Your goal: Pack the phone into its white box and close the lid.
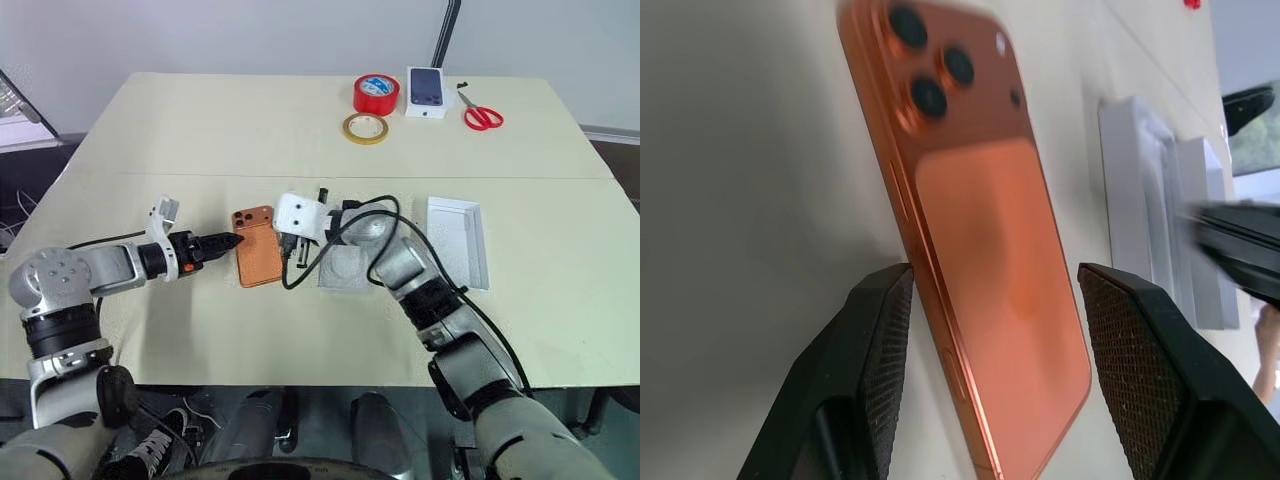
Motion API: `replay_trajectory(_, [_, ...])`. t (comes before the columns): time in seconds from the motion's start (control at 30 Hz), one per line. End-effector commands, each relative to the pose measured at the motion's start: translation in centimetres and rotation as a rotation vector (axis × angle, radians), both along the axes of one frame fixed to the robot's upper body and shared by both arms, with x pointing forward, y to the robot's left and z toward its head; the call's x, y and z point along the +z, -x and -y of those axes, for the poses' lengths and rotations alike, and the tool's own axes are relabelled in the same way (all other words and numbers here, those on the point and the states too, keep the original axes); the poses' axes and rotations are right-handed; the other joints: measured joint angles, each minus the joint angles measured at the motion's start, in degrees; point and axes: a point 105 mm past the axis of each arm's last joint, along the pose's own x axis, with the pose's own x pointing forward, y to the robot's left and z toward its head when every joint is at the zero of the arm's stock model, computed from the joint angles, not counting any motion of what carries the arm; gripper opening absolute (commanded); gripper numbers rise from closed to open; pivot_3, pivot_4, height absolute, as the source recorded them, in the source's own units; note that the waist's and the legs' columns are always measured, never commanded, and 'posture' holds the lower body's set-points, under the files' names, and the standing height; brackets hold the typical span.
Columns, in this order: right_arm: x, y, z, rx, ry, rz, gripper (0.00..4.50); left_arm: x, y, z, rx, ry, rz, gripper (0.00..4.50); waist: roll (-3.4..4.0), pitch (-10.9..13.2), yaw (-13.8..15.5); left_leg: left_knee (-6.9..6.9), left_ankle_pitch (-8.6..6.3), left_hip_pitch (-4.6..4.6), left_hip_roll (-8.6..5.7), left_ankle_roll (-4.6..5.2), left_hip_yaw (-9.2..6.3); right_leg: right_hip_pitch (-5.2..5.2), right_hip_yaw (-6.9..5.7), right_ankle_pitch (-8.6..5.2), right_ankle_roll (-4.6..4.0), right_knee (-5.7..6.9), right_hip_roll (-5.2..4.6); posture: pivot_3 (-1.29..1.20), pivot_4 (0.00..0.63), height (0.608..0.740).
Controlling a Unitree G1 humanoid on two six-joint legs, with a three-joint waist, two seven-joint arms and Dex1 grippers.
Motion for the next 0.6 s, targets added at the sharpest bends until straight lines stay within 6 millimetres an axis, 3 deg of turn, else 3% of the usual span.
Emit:
replay_trajectory(0.03, [-1.1, -0.7, 0.1, -0.009, 0.105, 0.019, 0.04, 0.3, 0.3, 0.2, 0.010, -0.025, 0.019, 2.75, -0.01, 0.0, 0.0, 0.00, 0.00, 0.00, -0.01, -0.01, 0.00, 0.00, 0.00, 0.00, 0.00, 0.00, -0.02, 0.00, 0.150, 0.728])
replay_trajectory(0.33, [-1.4, -0.9, 0.3, 0.007, 0.144, 0.009, 0.04, -1.2, 0.7, 0.8, 0.027, -0.057, -0.015, 2.75, -0.01, 0.0, -0.2, -0.06, 0.02, 0.02, -0.01, -0.08, 0.01, 0.01, -0.01, 0.00, 0.00, -0.02, -0.01, 0.00, 0.150, 0.728])
replay_trajectory(0.6, [-2.6, 0.4, -0.1, 0.049, 0.160, -0.040, 0.04, -1.4, 0.0, 2.1, 0.002, -0.059, -0.034, 2.75, -0.01, -0.1, 0.1, -0.05, 0.02, 0.11, -0.06, -0.09, -0.03, 0.15, -0.09, 0.00, 0.00, -0.05, -0.08, 0.00, 0.150, 0.728])
